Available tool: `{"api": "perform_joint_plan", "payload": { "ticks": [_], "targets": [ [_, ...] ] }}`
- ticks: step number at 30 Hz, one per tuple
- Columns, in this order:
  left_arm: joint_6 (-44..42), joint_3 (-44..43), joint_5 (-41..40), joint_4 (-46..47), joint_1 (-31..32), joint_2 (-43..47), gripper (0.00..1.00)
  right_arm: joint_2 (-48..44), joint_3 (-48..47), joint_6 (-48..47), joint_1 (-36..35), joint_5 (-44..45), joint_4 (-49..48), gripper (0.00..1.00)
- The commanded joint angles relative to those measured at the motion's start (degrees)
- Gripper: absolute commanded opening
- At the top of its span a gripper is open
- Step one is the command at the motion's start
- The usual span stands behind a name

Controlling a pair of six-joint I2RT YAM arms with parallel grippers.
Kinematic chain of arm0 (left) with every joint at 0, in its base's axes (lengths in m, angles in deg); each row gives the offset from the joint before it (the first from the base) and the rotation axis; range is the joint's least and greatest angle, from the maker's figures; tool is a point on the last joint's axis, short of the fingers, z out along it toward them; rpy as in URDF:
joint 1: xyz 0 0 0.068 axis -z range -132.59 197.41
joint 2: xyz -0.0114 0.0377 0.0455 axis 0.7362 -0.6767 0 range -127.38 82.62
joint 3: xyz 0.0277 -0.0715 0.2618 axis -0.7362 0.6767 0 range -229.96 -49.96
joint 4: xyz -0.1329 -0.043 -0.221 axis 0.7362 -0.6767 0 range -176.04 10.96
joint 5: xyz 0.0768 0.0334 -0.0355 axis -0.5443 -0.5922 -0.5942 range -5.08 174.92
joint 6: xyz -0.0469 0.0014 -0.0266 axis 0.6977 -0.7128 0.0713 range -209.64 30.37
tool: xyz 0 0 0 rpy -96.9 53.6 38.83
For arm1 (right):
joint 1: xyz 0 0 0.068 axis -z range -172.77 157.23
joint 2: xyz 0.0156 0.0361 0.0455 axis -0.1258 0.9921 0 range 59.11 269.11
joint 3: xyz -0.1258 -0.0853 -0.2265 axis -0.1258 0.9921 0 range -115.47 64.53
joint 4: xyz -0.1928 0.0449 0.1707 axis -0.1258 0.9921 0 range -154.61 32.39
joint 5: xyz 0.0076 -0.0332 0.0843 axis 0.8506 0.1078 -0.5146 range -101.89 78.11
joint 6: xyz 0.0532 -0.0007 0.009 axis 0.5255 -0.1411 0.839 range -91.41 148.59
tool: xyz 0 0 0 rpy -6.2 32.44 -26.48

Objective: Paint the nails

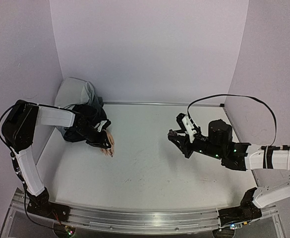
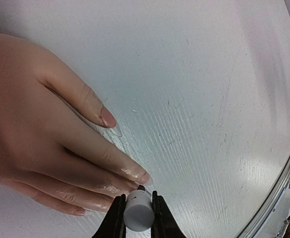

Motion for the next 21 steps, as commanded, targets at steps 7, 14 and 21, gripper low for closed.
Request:
{"api": "perform_joint_plan", "payload": {
  "ticks": [7, 14, 21],
  "targets": [
    [-1.44, 0.72, 2.41, 0.84, -0.34, 3.03, 0.00, -0.46, -0.37, -0.03, 0.17, -0.79, -4.10, 0.00],
    [-1.81, 2.07, 2.74, 0.86, -0.34, 5.22, 0.00, -0.51, -0.28, -0.03, 0.17, -0.79, -4.06, 0.00],
    [-2.11, 2.01, 1.38, 1.37, -0.33, 6.33, 0.00, -0.42, -0.30, -0.03, 0.23, -0.79, -4.17, 0.00]
  ]
}}
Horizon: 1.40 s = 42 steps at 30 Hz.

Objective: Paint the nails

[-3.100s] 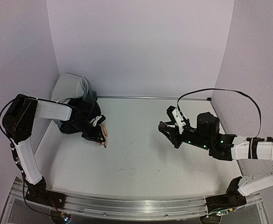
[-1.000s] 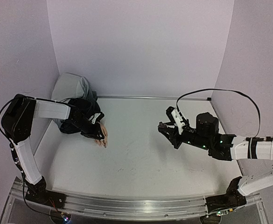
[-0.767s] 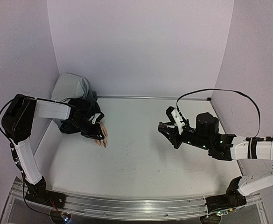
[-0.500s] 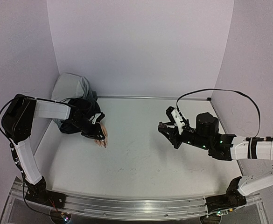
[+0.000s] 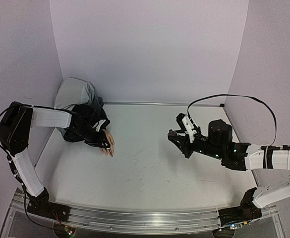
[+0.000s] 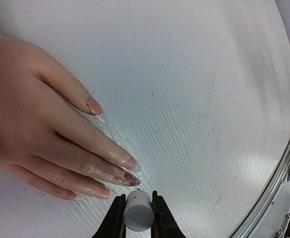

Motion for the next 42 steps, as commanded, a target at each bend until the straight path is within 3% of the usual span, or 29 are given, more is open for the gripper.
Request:
{"api": "perform_joint_plan", "payload": {
  "ticks": [1, 42],
  "targets": [
    [-0.88, -0.66, -0.11, 1.26, -0.34, 2.52, 0.00, -0.39, -0.33, -0.06, 0.18, -0.65, -4.11, 0.00],
    [-0.86, -4.24, 0.45, 0.45, -0.51, -3.57, 0.00, -0.50, -0.10, -0.14, 0.17, -0.40, -4.17, 0.00]
  ]
}}
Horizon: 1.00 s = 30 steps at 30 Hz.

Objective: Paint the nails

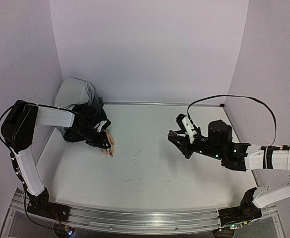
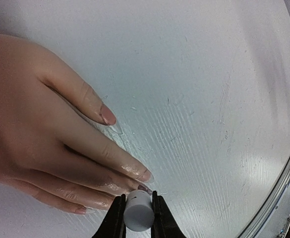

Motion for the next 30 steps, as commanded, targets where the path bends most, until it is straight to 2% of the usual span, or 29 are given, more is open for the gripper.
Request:
{"api": "perform_joint_plan", "payload": {
  "ticks": [1, 30],
  "targets": [
    [-0.66, -2.29, 1.86, 0.51, -0.36, -0.50, 0.00, -0.51, -0.40, -0.12, 0.17, -0.40, -4.14, 0.00],
    [0.67, 0.84, 1.95, 0.62, -0.27, 0.88, 0.00, -0.78, -0.32, -0.12, 0.22, -0.55, -4.16, 0.00]
  ]
}}
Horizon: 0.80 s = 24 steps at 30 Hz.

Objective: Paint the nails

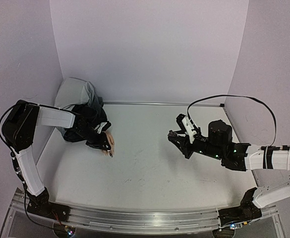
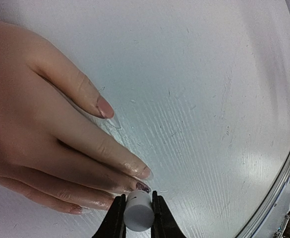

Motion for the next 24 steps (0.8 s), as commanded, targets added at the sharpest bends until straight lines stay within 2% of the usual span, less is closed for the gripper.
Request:
{"api": "perform_joint_plan", "payload": {
  "ticks": [1, 24],
  "targets": [
    [0.55, 0.52, 0.93, 0.58, -0.27, 1.67, 0.00, -0.77, -0.37, -0.12, 0.22, -0.57, -4.17, 0.00],
    [0.81, 1.16, 3.93, 2.62, -0.20, 2.73, 0.00, -0.24, -0.49, -0.12, 0.18, -0.75, -4.33, 0.00]
  ]
}}
